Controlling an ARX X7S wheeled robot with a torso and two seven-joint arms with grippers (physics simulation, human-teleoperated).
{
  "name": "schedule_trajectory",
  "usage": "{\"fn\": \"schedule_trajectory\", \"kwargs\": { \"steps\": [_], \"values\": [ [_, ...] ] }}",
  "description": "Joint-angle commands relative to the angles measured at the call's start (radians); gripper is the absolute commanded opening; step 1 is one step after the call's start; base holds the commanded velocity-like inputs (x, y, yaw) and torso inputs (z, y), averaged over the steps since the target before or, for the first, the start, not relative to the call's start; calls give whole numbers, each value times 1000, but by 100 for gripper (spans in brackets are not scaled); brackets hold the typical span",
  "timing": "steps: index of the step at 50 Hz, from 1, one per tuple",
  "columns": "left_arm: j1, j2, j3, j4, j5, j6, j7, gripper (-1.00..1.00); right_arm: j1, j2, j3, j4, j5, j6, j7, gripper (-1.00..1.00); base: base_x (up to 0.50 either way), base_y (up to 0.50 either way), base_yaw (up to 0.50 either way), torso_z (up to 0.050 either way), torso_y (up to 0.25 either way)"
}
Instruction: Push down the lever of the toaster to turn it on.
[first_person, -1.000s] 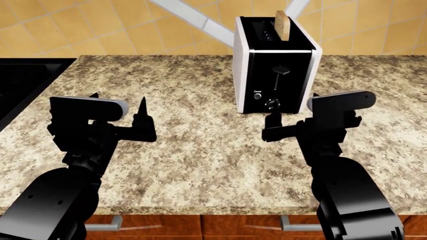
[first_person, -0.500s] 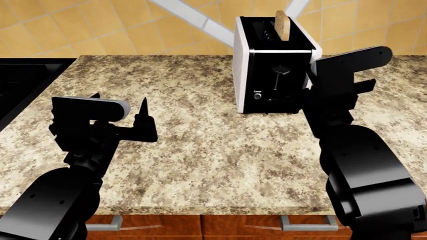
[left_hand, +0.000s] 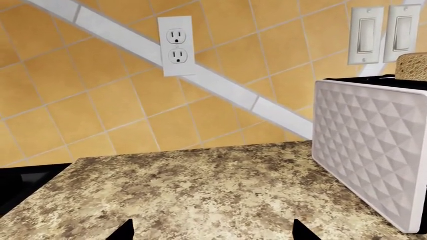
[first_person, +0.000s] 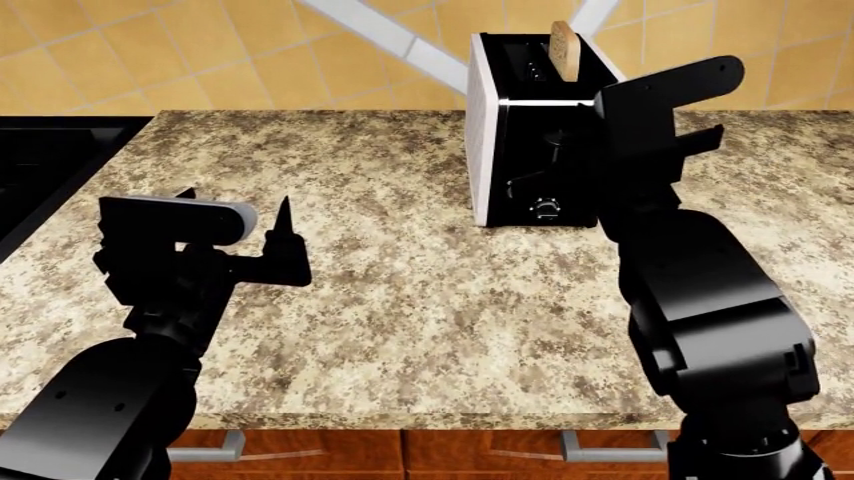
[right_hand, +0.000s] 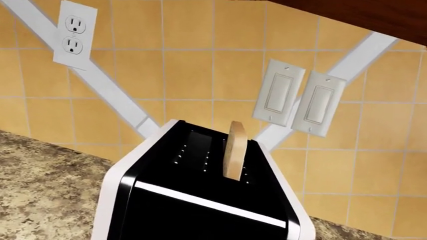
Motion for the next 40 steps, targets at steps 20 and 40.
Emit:
{"fn": "schedule_trajectory", "kwargs": {
  "steps": [20,40],
  "values": [
    [14,-9,-2,-16,-6,20,-8,100,37,-23,-55,317,-31,-170,0,-100,0,0,0,0,0],
    [27,-12,6,-22,-11,34,-9,100,56,-43,-90,494,-43,-261,-6,-100,2,0,0,0,0]
  ]
}}
